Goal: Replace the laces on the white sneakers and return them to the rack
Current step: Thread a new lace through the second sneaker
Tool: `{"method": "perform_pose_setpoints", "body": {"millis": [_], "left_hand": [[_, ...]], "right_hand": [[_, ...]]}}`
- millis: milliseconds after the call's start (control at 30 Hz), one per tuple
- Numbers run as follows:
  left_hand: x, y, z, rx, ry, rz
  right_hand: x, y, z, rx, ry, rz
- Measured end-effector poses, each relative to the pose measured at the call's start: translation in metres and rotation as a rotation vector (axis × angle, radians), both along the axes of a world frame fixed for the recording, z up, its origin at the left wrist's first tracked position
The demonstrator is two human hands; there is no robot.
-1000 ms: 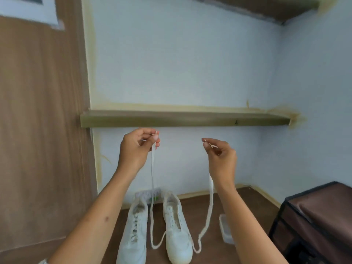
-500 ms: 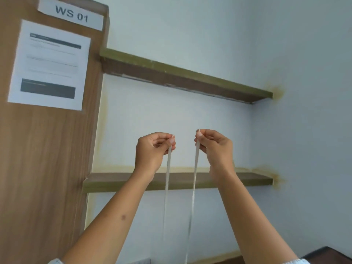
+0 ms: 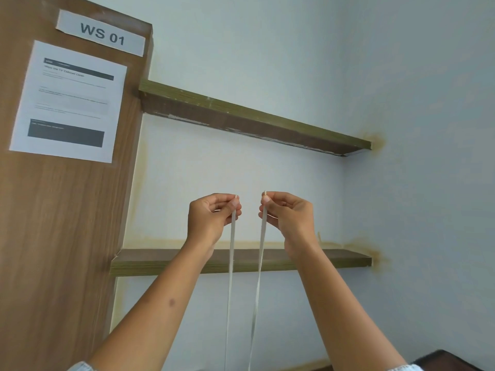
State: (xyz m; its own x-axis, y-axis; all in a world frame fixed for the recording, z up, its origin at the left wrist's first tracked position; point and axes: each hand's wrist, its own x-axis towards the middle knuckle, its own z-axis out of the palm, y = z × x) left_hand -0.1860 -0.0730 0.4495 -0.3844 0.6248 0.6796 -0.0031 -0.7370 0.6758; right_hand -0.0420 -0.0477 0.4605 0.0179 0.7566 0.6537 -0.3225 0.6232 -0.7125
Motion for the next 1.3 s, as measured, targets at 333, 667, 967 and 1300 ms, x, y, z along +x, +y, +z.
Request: {"method": "perform_pose_setpoints", "body": {"millis": [333,667,967,1300], "left_hand": [[-0.002,-0.002,-0.009,-0.048,0.021,-0.017],[-0.030,0.012,-0.076,-0.326,0.423,0.088],[-0.058,0.051,-0.215,-0.525,0.524,0.174],[-0.053,0.095,-0.389,-0.749,0.438,0.172]], "right_hand": [[0.006,0.002,-0.013,-0.014,-0.050,0.007],[0.034,0.039,-0.079,-0.201,-0.764,-0.140],[0.025,0.088,-0.220,-0.292,-0.942,-0.258],[-0.003,0.120,-0.394,-0.517,-0.957,-0.286]]}}
